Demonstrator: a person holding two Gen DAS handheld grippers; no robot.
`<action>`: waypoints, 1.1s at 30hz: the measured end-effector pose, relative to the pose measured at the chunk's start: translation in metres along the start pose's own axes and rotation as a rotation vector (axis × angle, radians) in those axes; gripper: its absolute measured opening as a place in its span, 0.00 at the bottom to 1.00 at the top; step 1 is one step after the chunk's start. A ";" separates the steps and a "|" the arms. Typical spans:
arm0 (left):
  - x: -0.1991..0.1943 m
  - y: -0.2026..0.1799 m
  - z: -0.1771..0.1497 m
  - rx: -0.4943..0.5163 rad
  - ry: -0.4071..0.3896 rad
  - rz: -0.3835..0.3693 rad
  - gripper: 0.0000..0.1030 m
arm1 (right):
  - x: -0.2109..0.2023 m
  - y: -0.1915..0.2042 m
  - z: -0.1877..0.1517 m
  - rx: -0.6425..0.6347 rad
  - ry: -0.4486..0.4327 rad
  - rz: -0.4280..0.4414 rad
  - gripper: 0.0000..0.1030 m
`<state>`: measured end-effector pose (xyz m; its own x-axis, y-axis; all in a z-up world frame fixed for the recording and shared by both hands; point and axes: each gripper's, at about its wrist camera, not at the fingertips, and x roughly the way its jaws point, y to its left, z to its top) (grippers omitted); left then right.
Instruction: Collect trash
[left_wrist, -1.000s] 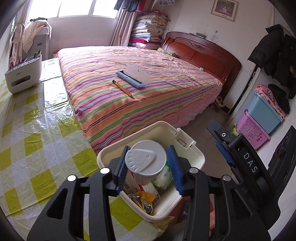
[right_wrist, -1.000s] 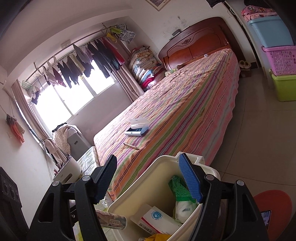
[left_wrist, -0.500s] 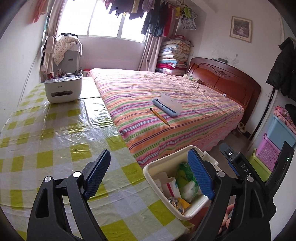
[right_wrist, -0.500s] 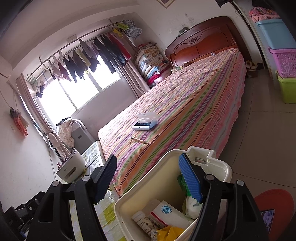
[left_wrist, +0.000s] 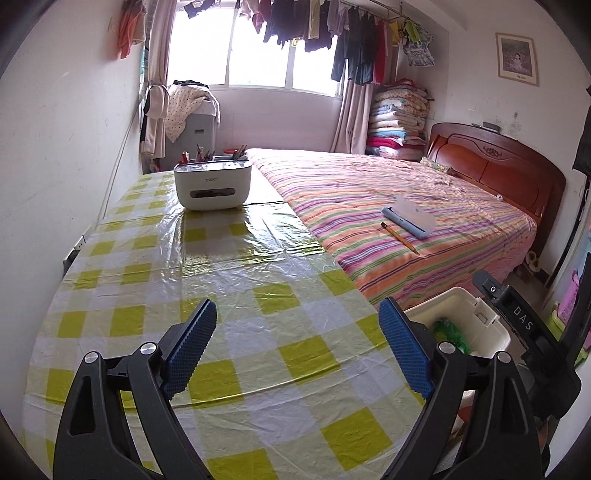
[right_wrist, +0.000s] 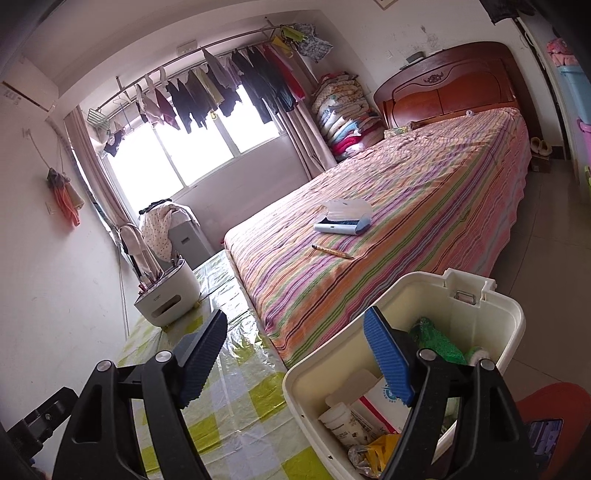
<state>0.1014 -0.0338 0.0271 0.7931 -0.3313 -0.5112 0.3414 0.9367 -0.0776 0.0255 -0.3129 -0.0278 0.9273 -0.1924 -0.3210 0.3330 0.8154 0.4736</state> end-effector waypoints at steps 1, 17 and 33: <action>-0.002 0.006 -0.002 0.000 0.000 0.011 0.85 | 0.001 0.005 -0.003 -0.011 0.005 0.006 0.72; -0.036 0.102 -0.034 -0.112 0.007 0.169 0.86 | 0.003 0.077 -0.034 -0.175 0.050 0.079 0.72; -0.050 0.131 -0.042 -0.167 -0.006 0.232 0.88 | 0.006 0.105 -0.050 -0.288 0.088 0.090 0.72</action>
<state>0.0854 0.1101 0.0069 0.8435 -0.1058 -0.5265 0.0629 0.9931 -0.0989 0.0574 -0.2011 -0.0205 0.9283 -0.0745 -0.3642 0.1765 0.9506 0.2555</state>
